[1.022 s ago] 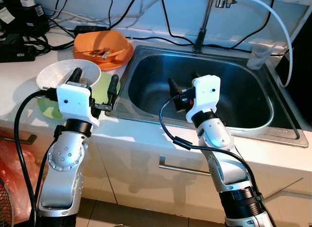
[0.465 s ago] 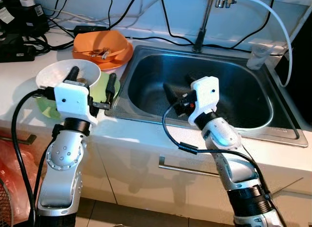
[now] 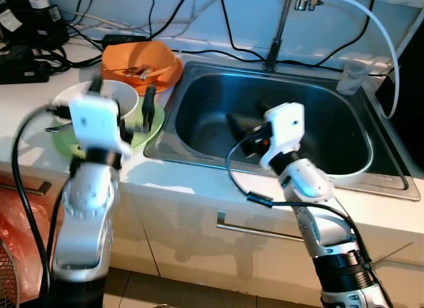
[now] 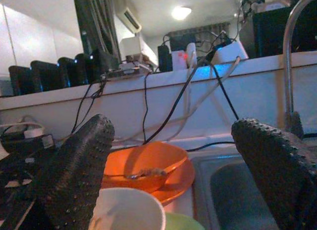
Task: Kitchen organization
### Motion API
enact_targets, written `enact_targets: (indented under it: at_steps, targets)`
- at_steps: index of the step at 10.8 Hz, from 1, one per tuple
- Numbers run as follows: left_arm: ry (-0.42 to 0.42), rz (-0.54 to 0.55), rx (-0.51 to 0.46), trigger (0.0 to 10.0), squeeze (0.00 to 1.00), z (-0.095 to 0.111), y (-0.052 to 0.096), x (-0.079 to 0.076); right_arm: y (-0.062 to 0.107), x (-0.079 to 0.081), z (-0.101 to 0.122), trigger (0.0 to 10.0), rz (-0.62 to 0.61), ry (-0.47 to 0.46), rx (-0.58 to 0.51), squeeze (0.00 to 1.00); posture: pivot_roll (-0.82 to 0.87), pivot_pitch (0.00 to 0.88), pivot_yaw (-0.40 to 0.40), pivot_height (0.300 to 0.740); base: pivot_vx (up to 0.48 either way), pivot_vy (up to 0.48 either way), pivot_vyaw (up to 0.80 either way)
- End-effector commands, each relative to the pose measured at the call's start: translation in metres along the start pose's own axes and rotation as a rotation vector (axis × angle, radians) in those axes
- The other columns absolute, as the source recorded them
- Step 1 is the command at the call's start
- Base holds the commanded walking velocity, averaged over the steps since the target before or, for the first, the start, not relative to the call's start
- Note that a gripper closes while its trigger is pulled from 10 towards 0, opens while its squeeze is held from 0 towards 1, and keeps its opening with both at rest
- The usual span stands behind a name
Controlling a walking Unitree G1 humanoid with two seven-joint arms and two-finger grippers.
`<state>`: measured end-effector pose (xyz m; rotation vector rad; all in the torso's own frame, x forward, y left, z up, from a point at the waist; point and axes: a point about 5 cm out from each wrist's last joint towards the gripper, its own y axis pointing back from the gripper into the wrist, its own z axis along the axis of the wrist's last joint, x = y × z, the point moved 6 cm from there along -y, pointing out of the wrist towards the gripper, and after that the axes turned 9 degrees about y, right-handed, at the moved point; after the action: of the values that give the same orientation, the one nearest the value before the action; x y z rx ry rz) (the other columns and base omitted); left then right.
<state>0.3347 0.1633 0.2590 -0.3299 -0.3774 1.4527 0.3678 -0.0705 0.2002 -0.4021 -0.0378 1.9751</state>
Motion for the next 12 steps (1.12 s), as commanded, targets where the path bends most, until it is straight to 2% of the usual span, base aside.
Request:
enact_targets:
  at_steps: [1, 5, 9, 12]
  targets:
    - [-0.004, -0.003, -0.002, 10.0, 0.0, 0.002, -0.001, -0.002, -0.002, -0.007, 0.002, 10.0, -0.022, 0.007, -0.008, 0.0, 0.06, 0.025, -0.026, 0.74, 0.0, 0.0, 0.0]
    - [0.014, -0.006, 0.01, 10.0, 0.0, 0.0, -0.001, -0.006, 0.0, -0.011, 0.002, 10.0, -0.055, 0.009, -0.008, 0.0, 0.06, 0.037, -0.024, 0.74, 0.0, 0.0, 0.77]
    - [-0.016, -0.04, 0.038, 10.0, 0.0, -0.01, 0.009, -0.01, -0.001, -0.012, 0.003, 10.0, -0.074, 0.003, -0.011, 0.0, 0.06, 0.046, -0.032, 0.74, 0.0, 0.0, 0.0]
    - [0.009, -0.009, 0.089, 10.0, 0.0, -0.026, 0.013, -0.008, -0.003, -0.006, 0.007, 10.0, -0.048, -0.006, -0.017, 0.0, 0.06, 0.046, -0.035, 0.74, 0.0, 0.0, 0.0]
